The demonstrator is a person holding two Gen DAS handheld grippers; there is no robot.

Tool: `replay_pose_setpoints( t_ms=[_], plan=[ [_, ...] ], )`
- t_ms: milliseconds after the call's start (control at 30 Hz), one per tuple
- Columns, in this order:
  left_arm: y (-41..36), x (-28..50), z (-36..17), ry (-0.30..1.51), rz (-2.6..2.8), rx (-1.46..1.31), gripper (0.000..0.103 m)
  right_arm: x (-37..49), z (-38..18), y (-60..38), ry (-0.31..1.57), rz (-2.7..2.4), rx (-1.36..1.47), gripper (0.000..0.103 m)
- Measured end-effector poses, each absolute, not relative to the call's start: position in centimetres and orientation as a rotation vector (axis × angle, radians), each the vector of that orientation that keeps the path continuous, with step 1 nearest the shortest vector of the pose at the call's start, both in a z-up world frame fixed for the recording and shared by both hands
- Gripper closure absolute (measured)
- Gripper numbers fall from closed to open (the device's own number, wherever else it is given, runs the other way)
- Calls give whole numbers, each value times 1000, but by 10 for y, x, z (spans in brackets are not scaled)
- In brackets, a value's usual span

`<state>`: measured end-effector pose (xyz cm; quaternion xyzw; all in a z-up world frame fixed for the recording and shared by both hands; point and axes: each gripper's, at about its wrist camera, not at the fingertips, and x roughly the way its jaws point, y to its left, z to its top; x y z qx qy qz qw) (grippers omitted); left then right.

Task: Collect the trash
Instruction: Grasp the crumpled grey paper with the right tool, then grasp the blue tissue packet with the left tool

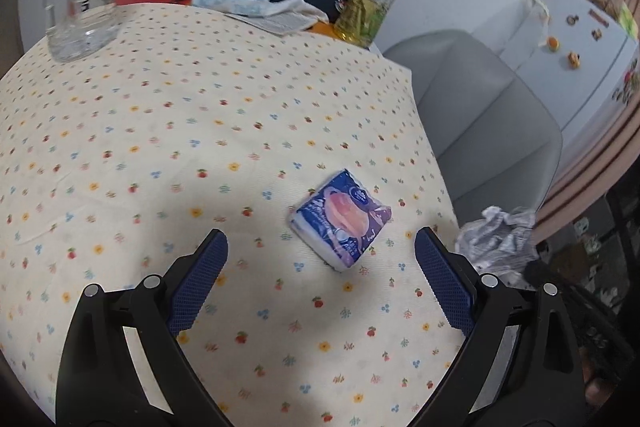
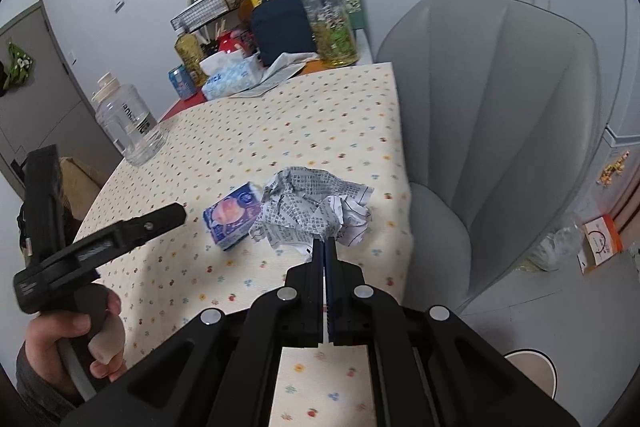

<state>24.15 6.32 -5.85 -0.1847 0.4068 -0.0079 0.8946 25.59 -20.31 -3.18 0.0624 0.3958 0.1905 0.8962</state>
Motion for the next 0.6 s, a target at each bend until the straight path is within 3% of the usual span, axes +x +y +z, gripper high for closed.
replay_pose_setpoints(
  t_ms=[433, 467, 600],
  plan=[
    [4, 288, -94, 1008, 10, -109, 10, 248, -31, -243, 799, 368, 181, 101],
    [3, 288, -94, 1000, 17, -95, 13, 248, -33, -245, 802, 365, 183, 101],
    [5, 284, -88, 993, 57, -85, 60, 244, -37, -253, 806, 356, 193, 101]
  ],
)
